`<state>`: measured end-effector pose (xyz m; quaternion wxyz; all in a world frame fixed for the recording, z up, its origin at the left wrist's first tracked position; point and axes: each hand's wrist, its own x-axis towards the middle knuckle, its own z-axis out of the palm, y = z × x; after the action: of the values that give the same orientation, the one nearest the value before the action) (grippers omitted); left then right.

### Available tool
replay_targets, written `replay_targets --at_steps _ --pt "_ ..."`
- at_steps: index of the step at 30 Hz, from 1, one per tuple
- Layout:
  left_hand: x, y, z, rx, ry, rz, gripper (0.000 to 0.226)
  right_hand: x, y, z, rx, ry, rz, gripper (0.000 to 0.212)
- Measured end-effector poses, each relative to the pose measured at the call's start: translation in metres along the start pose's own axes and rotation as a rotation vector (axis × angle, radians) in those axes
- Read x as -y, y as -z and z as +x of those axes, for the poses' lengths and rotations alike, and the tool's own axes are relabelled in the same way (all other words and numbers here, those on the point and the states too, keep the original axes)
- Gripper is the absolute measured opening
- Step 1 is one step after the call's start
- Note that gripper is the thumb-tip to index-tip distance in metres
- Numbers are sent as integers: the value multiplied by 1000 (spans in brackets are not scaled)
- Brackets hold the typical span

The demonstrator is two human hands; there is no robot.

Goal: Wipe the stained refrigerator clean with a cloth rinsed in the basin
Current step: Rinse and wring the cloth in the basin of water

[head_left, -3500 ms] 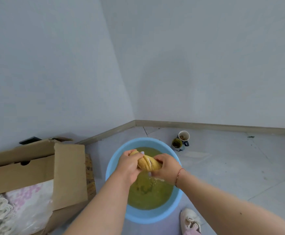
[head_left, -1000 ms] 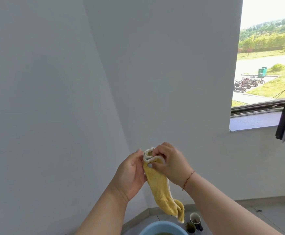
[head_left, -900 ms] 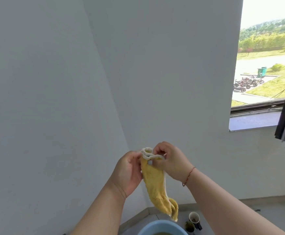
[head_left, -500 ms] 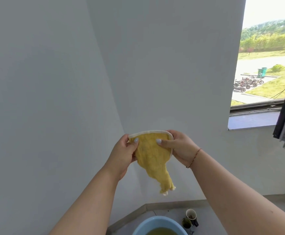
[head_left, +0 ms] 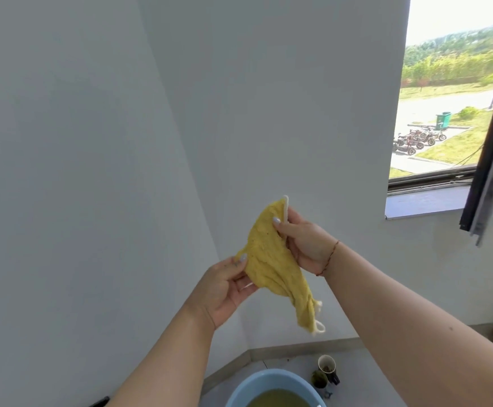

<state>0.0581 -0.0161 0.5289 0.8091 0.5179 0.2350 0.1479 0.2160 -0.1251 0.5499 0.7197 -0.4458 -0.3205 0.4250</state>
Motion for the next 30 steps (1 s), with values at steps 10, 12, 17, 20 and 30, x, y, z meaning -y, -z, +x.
replay_targets --at_steps 10,12,17,20,30 --pt "-18 -10 16 -481 -511 868 24 2 20 -17 -134 -105 -160 39" --pt "-16 -13 18 -550 -652 1087 29 3 19 -21 -191 -86 -167 37" --pt "-26 -28 16 -420 -692 937 23 -12 22 -43 -175 -237 250 46" --pt "-27 -38 19 -283 -550 786 21 -26 22 -56 -163 -315 265 44" --pt "14 -47 8 -135 -50 308 55 -10 39 -73 -641 35 -582 29"
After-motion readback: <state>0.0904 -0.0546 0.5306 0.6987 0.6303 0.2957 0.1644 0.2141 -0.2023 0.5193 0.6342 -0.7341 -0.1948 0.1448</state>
